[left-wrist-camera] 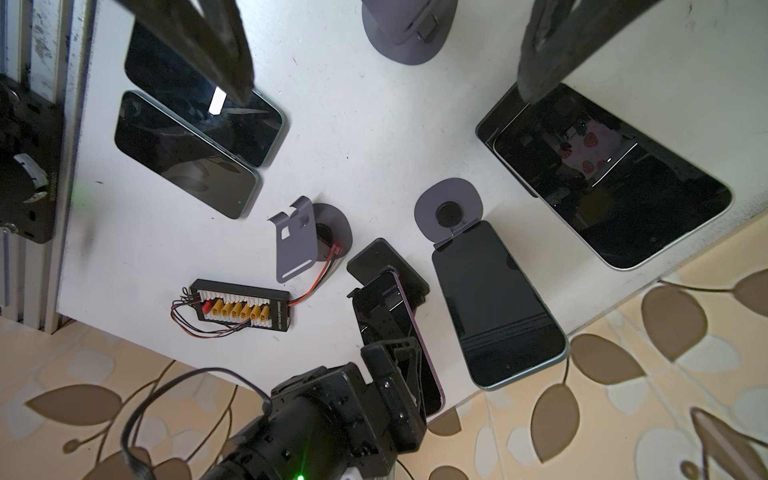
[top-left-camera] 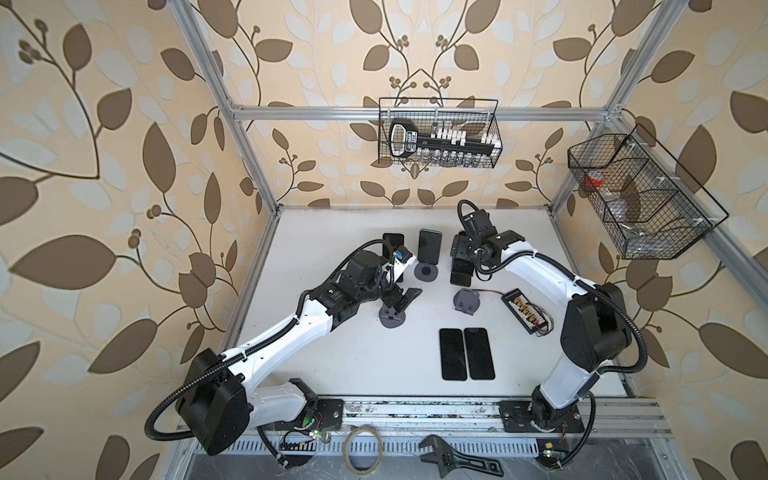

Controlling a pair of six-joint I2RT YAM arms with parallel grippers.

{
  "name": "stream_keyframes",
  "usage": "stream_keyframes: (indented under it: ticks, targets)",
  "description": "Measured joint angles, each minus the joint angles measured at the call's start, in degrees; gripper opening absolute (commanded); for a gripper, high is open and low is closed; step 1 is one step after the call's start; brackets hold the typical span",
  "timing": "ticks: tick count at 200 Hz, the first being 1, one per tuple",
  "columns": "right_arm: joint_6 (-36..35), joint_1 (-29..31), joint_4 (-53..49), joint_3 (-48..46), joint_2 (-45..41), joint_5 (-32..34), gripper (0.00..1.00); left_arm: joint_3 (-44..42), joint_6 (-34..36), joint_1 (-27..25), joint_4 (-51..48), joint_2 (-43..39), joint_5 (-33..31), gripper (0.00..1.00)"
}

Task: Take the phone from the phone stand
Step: 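Move the right gripper to the purple-edged phone while the left arm reaches forward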

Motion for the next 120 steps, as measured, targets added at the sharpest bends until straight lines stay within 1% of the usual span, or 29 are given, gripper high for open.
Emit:
stream_keyframes:
  ticks: [34,93,110,120]
  targets:
    - [0.04,-0.11,-0.04,0.02,0.63,0.02,0.87,0.0,-0.02,0.0,0.0,0.0,0.04,0.99]
    - [0.07,-0.33,-0.13,0.9,1.84,-0.2,0.94,0.0,-0.02,-0.42,0.0,0.0,0.04,0.99]
    - [0.07,-0.33,-0.09,1.29,1.9,-0.22,0.94,0.0,0.0,-0.79,0.0,0.0,0.04,0.99]
    - [0.07,-0.33,-0.11,1.57,1.9,-0.22,0.98,0.0,0.02,-0.79,0.0,0.0,0.04,0.99]
